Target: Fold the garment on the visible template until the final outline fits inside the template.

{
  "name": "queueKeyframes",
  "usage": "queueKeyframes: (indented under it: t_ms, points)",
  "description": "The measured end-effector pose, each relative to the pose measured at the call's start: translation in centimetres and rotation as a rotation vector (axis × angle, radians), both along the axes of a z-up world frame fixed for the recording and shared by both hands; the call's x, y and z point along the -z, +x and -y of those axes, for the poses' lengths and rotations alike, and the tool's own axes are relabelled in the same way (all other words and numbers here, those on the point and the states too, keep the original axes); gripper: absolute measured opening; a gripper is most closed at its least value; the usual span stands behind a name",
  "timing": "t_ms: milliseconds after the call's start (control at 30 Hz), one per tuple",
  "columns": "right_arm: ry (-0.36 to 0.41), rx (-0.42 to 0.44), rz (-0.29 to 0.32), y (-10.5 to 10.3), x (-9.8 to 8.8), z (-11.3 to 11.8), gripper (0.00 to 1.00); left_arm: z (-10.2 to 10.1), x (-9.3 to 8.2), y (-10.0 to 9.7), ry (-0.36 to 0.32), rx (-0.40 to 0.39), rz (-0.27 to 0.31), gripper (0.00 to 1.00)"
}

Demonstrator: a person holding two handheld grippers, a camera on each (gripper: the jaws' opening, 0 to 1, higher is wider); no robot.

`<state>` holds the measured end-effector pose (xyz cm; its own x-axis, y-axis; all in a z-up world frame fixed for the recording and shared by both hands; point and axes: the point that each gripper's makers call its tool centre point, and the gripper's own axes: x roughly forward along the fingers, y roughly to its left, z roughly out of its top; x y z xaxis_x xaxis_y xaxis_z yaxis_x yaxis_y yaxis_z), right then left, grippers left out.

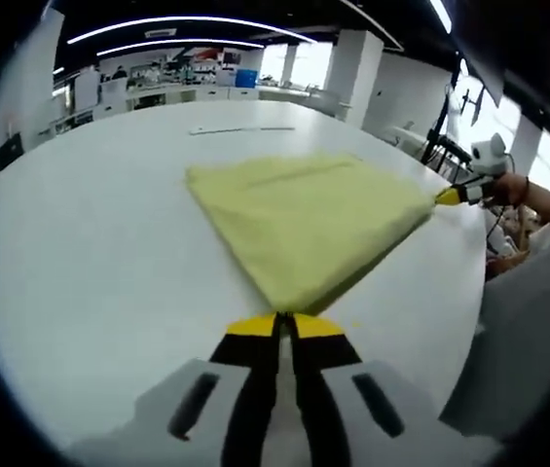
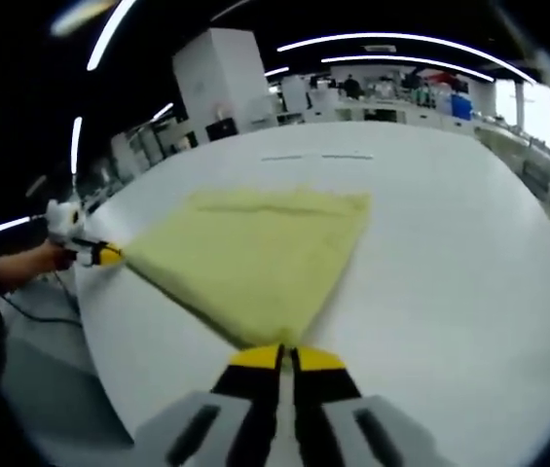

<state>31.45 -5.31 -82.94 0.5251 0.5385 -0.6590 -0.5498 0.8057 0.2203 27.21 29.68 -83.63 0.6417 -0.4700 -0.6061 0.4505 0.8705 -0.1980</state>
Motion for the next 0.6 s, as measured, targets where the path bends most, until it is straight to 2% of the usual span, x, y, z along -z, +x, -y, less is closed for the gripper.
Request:
queueKeyframes:
  t_ms: [67,200,300,367,600]
  points:
    - [0.007,0.002,0.003,0.0,-0.2,-0.1,0.10,-0.1,0.0,0.1,-0.012,-0.020,-0.001,0.23]
    - [0.008,-0.008,0.012,-0.1,-0.6,-0.7,0.33,0.3,-0.6,0.1,-0.017,-0.010,0.013,0.30]
    - [-0.002,-0.022,0.025,-0.2,-0.9,-1.2,0.46,0.9,-1.3,0.1,-0.016,-0.011,0.025,0.41]
    - [-0.004,-0.033,0.032,-0.3,-1.2,-1.5,0.52,0.7,-1.6,0.2,-0.015,-0.014,0.035,0.49]
    - [-0.013,-0.064,0.067,-0.6,-2.8,-2.6,0.71,0.9,-4.1,0.3,-0.028,-0.031,0.089,0.68]
